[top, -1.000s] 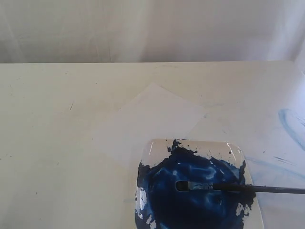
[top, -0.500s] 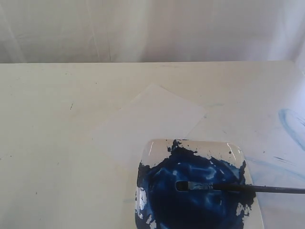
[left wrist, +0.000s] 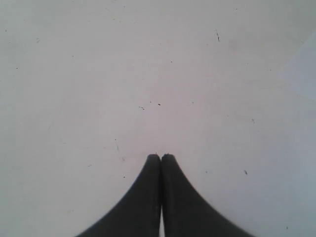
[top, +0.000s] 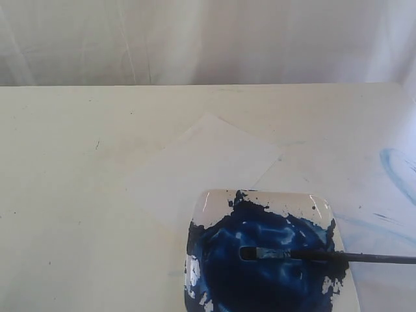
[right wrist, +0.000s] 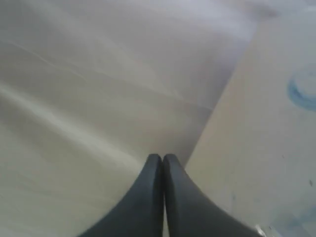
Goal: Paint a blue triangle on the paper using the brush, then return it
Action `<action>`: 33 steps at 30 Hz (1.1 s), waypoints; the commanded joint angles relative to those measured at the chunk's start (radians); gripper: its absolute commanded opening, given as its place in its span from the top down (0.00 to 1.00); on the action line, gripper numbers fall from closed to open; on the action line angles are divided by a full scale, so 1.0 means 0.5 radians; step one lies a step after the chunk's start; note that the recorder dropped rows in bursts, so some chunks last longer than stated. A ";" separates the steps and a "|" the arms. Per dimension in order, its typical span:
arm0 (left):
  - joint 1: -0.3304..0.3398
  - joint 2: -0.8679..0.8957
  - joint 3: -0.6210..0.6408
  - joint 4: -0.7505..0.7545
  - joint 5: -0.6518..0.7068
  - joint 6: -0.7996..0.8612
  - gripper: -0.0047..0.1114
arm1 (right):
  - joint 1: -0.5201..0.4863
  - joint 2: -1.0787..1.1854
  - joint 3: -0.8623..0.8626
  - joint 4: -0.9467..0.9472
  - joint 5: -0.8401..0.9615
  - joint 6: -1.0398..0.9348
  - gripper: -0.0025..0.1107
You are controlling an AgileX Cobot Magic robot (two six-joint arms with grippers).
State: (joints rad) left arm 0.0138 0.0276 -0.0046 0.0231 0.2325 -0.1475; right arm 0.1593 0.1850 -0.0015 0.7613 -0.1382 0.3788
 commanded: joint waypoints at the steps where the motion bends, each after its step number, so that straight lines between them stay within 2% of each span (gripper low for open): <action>1: 0.003 0.005 0.009 0.000 0.005 -0.014 0.96 | 0.005 0.092 0.003 0.002 0.209 -0.030 0.98; 8: 0.003 0.005 0.009 0.000 0.005 -0.014 0.96 | 0.005 0.330 0.003 0.011 0.276 -0.017 0.98; 21: 0.003 0.005 0.009 0.000 0.005 -0.014 0.96 | 0.005 1.050 0.003 0.015 0.154 0.080 0.98; 27: 0.003 0.005 0.009 0.000 0.005 -0.014 0.96 | 0.005 1.158 0.003 0.015 0.201 0.164 0.98; 33: 0.003 0.005 0.009 0.000 0.005 -0.014 0.96 | 0.005 1.164 0.003 0.011 0.232 0.056 0.98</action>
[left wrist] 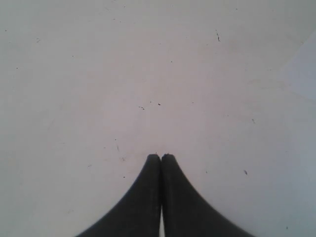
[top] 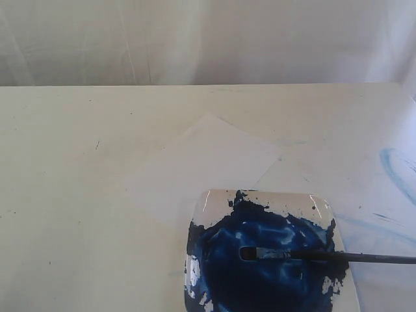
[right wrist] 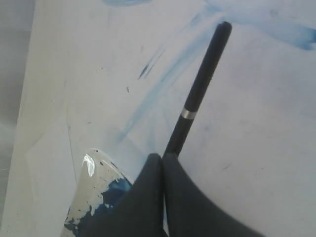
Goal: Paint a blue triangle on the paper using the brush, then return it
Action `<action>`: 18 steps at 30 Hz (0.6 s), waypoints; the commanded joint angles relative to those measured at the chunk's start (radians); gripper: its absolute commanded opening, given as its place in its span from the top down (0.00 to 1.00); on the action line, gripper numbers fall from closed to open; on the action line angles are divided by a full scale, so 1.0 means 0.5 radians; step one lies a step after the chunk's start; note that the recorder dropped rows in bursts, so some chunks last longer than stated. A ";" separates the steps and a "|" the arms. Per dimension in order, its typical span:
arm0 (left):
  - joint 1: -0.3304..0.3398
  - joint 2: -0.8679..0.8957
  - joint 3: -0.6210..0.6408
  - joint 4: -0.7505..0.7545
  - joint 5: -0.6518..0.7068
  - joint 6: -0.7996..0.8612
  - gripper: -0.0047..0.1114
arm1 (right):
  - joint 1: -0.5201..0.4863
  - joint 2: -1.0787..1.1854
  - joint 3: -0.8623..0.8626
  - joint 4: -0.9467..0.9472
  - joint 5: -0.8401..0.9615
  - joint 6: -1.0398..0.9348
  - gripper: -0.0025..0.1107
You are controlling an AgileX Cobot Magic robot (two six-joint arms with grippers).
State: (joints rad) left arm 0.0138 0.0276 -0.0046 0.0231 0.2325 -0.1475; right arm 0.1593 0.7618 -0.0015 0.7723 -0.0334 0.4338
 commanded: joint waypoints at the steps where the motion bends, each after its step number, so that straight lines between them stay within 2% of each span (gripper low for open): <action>1: 0.003 0.005 0.009 0.000 0.005 -0.014 0.96 | 0.005 0.011 0.003 -0.011 0.036 -0.033 0.98; 4: 0.003 0.005 0.009 0.000 0.005 -0.014 0.96 | 0.005 0.011 0.003 -0.006 0.054 0.135 0.91; 11: 0.003 0.005 0.009 0.000 0.005 -0.014 0.96 | 0.005 0.011 0.003 -0.006 0.067 0.253 0.53; 13: 0.003 0.005 0.009 0.000 0.005 -0.014 0.96 | 0.005 0.015 0.003 -0.006 0.067 0.265 0.51; 18: 0.003 0.005 0.009 0.000 0.005 -0.014 0.96 | 0.005 0.022 0.003 -0.006 0.067 0.307 0.54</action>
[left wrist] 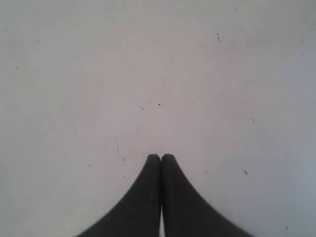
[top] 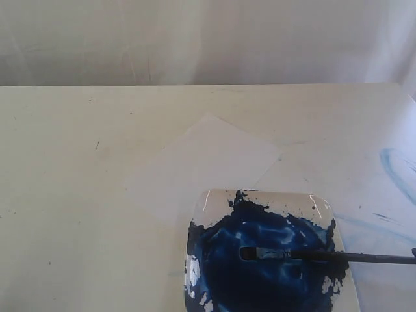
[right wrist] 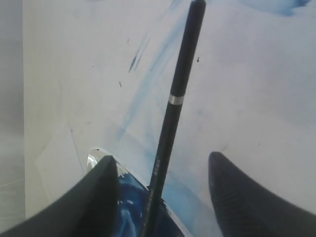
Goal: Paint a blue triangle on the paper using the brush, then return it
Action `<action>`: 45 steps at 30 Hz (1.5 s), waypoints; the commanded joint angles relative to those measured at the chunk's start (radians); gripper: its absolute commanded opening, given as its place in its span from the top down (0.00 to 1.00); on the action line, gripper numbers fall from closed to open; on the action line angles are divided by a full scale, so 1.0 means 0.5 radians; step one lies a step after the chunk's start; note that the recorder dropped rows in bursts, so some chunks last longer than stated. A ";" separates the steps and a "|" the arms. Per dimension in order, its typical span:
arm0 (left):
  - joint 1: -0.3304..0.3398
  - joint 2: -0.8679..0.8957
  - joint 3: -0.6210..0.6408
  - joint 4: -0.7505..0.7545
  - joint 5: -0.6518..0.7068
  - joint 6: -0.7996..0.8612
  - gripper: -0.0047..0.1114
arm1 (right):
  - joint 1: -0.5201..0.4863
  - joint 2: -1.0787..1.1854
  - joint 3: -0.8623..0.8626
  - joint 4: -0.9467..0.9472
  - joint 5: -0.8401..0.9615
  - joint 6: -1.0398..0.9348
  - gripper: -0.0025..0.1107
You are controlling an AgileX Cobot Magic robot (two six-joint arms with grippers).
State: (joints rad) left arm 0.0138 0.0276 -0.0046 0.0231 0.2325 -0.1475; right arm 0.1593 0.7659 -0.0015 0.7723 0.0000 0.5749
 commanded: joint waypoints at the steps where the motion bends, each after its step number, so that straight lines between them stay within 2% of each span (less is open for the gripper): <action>1: 0.003 0.005 0.009 0.000 0.005 -0.014 0.96 | 0.005 0.014 0.003 -0.006 0.000 0.025 0.55; 12: 0.003 0.005 0.009 0.000 0.005 -0.014 0.96 | 0.005 0.094 -0.008 -0.006 -0.106 0.025 0.57; 26: 0.003 0.005 0.009 0.000 0.005 -0.014 0.96 | 0.005 0.562 -0.214 -0.010 0.000 0.025 0.57; 45: 0.003 0.005 0.009 0.000 0.005 -0.014 0.96 | 0.005 0.766 -0.354 -0.007 -0.015 0.033 0.57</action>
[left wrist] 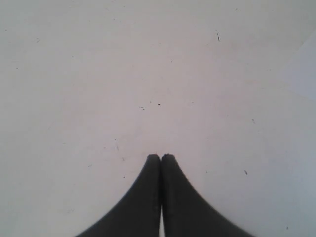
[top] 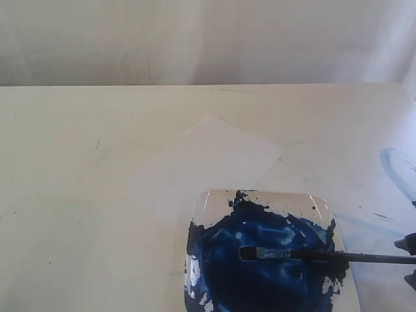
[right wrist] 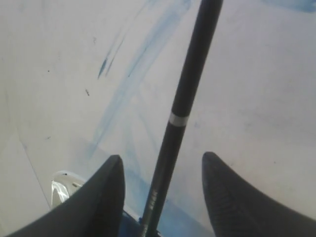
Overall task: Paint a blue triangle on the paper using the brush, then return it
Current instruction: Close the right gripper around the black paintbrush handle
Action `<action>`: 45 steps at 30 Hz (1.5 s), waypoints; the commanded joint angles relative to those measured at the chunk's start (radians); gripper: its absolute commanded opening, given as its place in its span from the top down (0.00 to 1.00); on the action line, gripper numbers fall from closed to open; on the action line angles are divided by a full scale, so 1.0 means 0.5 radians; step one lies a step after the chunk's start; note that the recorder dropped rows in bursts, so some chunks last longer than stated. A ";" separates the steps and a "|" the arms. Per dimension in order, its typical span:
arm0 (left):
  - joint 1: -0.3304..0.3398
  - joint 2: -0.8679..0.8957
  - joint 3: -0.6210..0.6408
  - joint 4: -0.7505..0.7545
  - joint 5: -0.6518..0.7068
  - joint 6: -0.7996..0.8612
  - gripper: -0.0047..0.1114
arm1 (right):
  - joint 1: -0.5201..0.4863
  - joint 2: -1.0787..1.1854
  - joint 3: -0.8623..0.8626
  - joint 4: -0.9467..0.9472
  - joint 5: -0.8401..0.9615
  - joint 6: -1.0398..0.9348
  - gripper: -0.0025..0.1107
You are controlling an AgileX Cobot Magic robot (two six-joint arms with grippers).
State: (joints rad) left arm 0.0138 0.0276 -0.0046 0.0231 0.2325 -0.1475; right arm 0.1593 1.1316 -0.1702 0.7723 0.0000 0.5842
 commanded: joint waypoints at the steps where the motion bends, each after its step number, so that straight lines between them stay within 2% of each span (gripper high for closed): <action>1: 0.003 0.005 0.009 0.000 0.005 -0.014 0.96 | 0.005 0.044 -0.016 -0.007 -0.029 0.024 0.57; 29: 0.003 0.005 0.009 0.000 0.005 -0.014 0.96 | 0.005 0.058 -0.016 -0.007 -0.076 0.255 0.57; 45: 0.003 0.005 0.009 0.000 0.005 -0.014 0.96 | 0.005 0.283 -0.156 -0.012 0.000 0.255 0.57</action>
State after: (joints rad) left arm 0.0138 0.0276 -0.0046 0.0231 0.2325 -0.1475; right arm 0.1593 1.2612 -0.2465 0.7731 0.0000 0.7119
